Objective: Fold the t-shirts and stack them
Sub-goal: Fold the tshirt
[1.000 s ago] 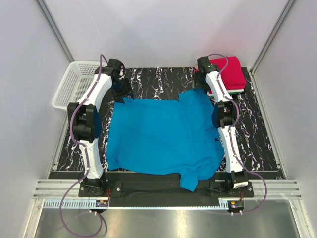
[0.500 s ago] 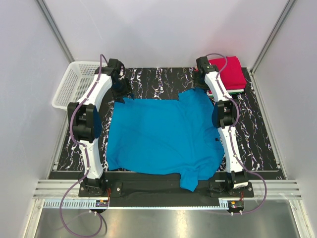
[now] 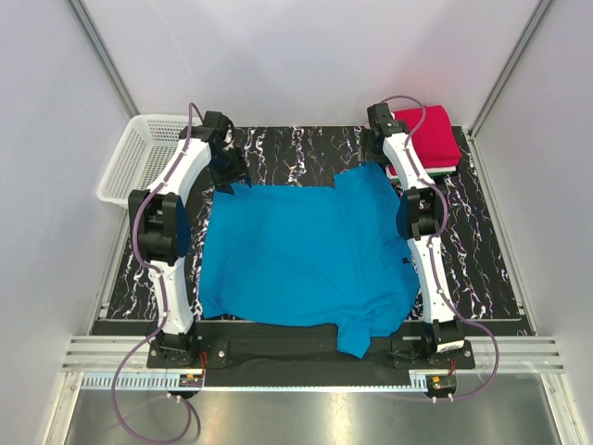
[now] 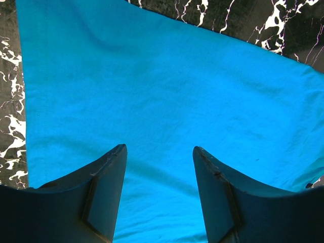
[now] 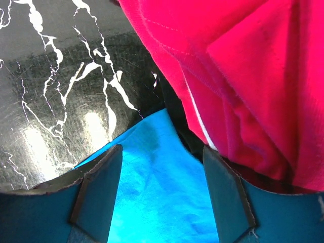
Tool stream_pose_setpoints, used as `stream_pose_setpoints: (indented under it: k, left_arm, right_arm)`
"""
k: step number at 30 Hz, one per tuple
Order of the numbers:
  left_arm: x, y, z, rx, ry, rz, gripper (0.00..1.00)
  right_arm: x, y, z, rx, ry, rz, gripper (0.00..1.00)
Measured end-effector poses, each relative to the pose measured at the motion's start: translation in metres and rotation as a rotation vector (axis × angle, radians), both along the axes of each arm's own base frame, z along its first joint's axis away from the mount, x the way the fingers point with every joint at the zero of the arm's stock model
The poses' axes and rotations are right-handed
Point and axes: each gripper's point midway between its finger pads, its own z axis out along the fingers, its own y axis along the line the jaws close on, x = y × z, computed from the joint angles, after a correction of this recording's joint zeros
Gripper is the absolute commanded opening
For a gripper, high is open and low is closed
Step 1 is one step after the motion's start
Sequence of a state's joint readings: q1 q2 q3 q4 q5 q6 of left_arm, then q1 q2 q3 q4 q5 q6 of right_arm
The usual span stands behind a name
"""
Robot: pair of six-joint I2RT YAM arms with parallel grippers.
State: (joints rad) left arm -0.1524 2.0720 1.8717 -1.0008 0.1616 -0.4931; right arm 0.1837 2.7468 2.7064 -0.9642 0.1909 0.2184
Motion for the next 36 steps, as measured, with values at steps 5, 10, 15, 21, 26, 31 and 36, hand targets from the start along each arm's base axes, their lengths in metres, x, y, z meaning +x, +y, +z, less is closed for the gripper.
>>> stream_pose_setpoints:
  k: [5,10,15,21,26,31,36]
  left_arm:
    - [0.0,0.0,0.0,0.0,0.0,0.0,0.6]
    - [0.0,0.0,0.0,0.0,0.0,0.0,0.6]
    - [-0.002,0.0,-0.003,0.002,0.007,-0.003,0.6]
    - [-0.004,0.001,-0.005,0.004,0.015,-0.004,0.6]
    - [-0.004,0.001,-0.005,0.004,0.015,-0.004,0.6]
    - [-0.004,0.001,-0.005,0.004,0.015,-0.004,0.6]
    - [-0.004,0.001,-0.005,0.004,0.015,-0.004,0.6]
  right_arm:
    - [0.002,0.0,0.001,0.0,-0.008,0.003,0.72]
    - [0.006,0.001,0.002,0.003,-0.024,0.004,0.7]
    - [0.009,0.002,-0.003,0.02,-0.026,0.009,0.69]
    - [0.008,0.003,-0.007,0.035,-0.019,0.016,0.62]
    - [0.006,0.003,-0.009,0.047,-0.007,0.018,0.44]
    - [0.005,0.003,-0.01,0.054,-0.001,0.019,0.25]
    - [0.005,0.003,-0.012,0.056,0.003,0.015,0.31]
